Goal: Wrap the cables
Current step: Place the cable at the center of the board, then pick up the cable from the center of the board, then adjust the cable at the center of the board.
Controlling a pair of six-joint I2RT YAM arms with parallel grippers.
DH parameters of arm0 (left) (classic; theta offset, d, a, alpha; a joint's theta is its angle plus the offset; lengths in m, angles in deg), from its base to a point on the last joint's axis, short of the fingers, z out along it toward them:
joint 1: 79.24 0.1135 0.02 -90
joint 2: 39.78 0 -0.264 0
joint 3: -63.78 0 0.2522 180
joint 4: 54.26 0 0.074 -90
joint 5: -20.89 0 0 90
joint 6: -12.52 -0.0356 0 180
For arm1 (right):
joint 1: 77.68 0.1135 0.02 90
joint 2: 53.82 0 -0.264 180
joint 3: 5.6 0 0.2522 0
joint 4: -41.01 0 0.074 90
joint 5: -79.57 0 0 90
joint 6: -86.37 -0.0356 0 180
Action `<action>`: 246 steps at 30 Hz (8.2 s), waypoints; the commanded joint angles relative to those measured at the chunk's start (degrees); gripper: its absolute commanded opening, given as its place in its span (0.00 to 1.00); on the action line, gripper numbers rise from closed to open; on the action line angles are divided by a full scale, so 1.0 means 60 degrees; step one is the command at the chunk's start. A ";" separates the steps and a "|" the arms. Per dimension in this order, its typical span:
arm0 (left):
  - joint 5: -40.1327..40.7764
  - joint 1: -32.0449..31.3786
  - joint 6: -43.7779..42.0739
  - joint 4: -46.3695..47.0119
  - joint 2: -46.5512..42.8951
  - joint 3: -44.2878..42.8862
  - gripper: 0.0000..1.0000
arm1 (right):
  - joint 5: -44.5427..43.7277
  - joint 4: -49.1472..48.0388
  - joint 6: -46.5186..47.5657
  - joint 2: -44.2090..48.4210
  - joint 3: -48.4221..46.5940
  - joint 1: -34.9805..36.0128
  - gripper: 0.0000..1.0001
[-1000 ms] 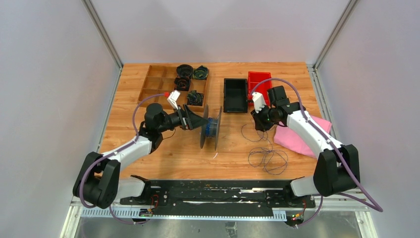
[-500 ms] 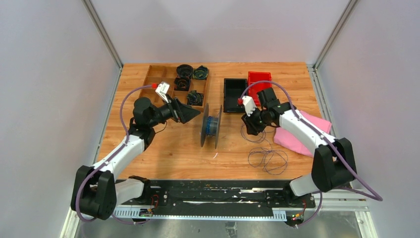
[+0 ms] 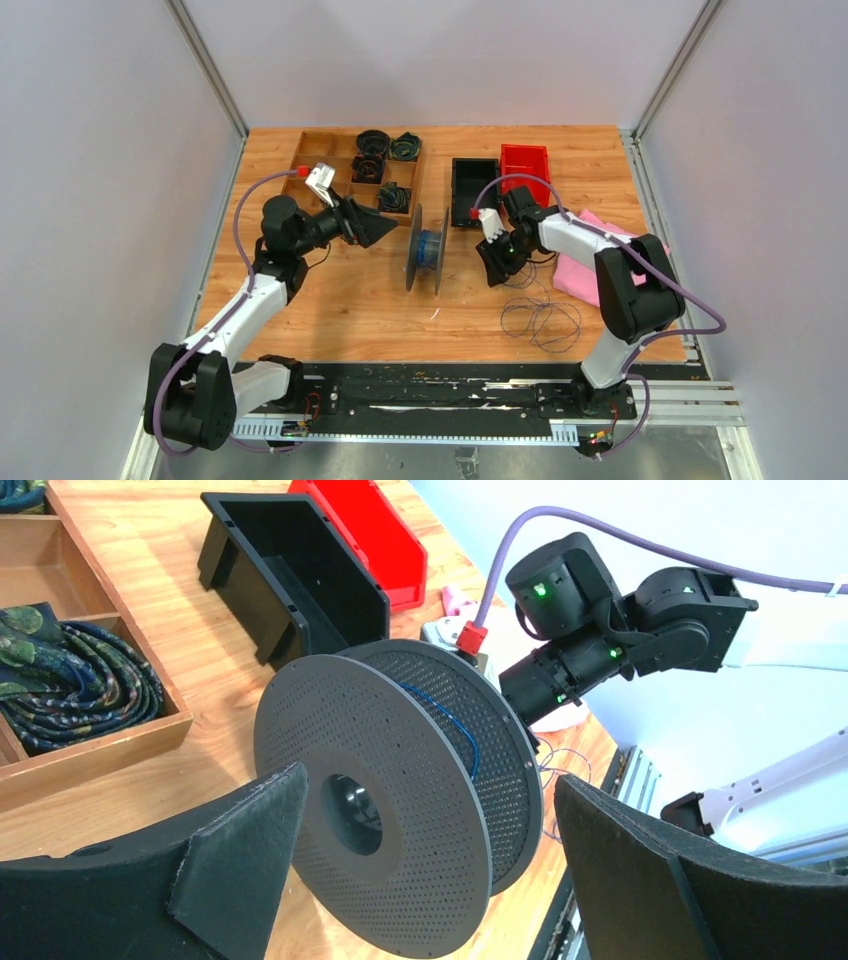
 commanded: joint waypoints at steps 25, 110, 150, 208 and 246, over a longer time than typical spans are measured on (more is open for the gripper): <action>-0.0931 -0.0693 -0.3140 -0.1534 -0.0318 -0.2312 0.98 | 0.1503 0.2010 0.1401 0.5999 -0.2249 0.0130 0.01; -0.1559 -0.3851 -0.3198 -0.4327 0.0672 -0.5935 0.00 | 0.3882 -0.1386 -0.0125 0.6554 -0.0610 0.0095 0.70; -0.1224 -0.3674 0.2287 0.1226 0.1045 -0.3845 0.00 | 0.6561 -0.5107 -0.0500 0.5138 0.1149 0.0983 0.35; 0.0210 -0.2864 -0.2898 -0.2491 0.1223 -0.3337 0.78 | 0.5077 0.0071 -0.0112 0.3694 -0.0778 0.1140 0.01; 0.0110 -0.3659 0.0455 -0.0877 0.2519 -0.3705 0.43 | 0.5268 -0.1795 -0.0874 0.3160 -0.0885 0.2084 0.01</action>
